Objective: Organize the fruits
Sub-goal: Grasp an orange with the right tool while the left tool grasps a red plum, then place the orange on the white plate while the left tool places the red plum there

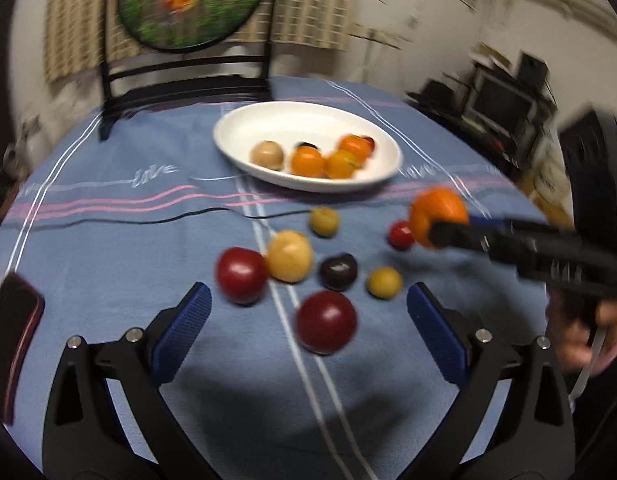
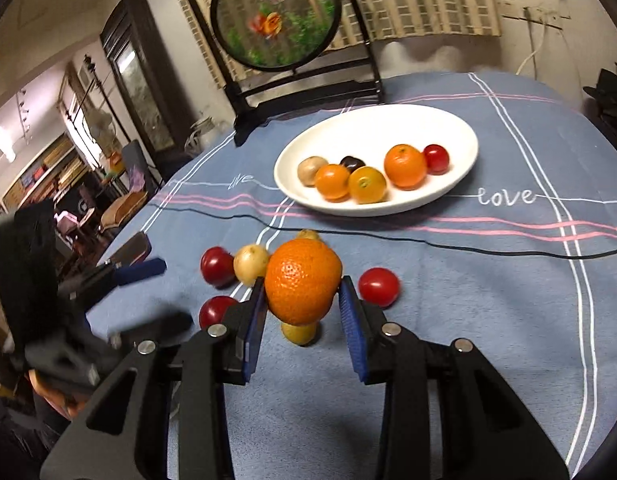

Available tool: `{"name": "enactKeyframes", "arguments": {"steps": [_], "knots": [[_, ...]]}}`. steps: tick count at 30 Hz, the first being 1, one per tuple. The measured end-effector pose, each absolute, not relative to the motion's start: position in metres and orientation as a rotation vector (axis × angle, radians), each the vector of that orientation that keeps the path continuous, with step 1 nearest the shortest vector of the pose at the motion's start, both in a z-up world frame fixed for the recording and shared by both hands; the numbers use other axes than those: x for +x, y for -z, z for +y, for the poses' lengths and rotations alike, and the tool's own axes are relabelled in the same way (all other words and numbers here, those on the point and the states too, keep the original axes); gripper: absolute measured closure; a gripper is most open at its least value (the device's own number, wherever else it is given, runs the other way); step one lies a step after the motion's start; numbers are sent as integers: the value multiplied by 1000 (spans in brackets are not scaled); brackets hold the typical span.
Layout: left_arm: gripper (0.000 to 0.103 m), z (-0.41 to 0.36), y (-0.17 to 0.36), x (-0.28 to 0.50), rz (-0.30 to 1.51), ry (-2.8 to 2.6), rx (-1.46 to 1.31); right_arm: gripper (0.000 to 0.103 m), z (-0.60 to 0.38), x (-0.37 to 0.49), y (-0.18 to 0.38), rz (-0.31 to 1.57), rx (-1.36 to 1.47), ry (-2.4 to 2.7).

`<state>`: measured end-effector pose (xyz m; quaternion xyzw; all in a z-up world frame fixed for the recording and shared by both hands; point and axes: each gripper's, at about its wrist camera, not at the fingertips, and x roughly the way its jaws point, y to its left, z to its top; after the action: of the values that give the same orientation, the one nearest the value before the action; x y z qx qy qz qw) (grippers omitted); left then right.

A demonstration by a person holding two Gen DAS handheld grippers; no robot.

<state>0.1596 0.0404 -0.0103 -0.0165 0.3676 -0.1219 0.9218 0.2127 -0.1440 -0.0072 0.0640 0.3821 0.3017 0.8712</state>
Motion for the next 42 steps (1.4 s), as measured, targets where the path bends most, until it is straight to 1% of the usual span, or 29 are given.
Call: {"name": "enactKeyframes", "arguments": {"steps": [1,3,4,5,14,16,19,26,30,35,39,42], "knots": [[16,34,14,160,770,259,-5,66,-145,214,7,798,137,-625],[44,29,22,164,818,290,8,66,-145,216,7,801,137,-610],[50,26,27,166,848,302,13,66,-145,217,8,804,137,-608],[53,23,32,168,868,294,33,66,-143,217,9,808,138,-611],[53,16,42,177,914,260,68,66,-143,213,8,801,122,-618],[55,17,43,178,920,263,57,66,-143,213,8,799,118,-617],[61,19,45,180,927,255,43,66,-142,213,8,799,115,-616],[62,22,43,181,917,263,25,66,-141,214,11,806,102,-605],[62,24,32,178,867,301,-11,66,-145,217,5,769,116,-605],[62,30,5,199,796,309,-123,66,-154,234,-2,682,135,-543],[62,28,-17,237,766,278,-141,66,-163,270,-5,624,153,-452],[62,24,-28,278,789,269,-139,67,-165,299,-4,595,146,-415]]}}
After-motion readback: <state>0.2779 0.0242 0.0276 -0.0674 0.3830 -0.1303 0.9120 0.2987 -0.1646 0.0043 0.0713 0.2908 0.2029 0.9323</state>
